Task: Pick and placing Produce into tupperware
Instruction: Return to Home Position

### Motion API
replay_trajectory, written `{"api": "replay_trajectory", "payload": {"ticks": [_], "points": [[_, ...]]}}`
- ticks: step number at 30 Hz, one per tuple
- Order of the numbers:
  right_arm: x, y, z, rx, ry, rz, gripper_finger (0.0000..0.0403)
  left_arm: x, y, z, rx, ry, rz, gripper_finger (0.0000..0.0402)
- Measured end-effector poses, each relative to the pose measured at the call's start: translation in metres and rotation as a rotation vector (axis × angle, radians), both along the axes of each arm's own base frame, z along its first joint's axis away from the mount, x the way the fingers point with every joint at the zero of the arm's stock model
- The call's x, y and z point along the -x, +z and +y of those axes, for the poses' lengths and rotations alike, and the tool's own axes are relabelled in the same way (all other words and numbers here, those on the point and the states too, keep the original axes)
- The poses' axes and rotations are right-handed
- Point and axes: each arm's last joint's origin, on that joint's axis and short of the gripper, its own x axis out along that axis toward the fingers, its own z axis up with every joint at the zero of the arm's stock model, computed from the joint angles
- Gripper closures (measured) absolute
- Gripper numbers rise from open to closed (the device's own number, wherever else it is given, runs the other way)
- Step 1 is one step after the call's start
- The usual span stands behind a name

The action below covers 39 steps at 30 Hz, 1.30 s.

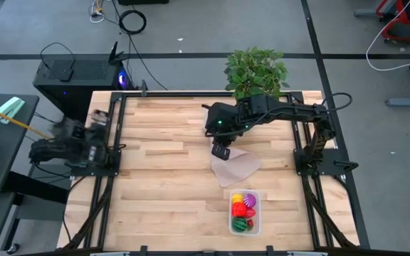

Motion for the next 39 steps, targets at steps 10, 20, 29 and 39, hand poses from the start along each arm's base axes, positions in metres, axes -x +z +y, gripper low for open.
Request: {"api": "replay_trajectory", "payload": {"ticks": [10,20,29,39], "points": [[0.000,0.000,0.000,-0.025,-0.045,0.006,0.0403,-0.034,-0.047,-0.003,0.084,-0.134,0.396,0.0396],[0.000,0.000,0.000,-0.025,-0.045,0.005,0.0403,-0.052,-0.092,-0.004,0.165,-0.156,0.872,0.0394],[0.000,0.000,0.000,-0.026,-0.045,-0.002,0.0403,-0.054,-0.103,-0.004,0.147,-0.136,0.999,0.0393],[-0.012,0.025,-0.021,-0.082,-0.020,-0.297,0.0403,-0.055,-0.103,-0.004,0.176,-0.143,0.997,0.0344]]}}
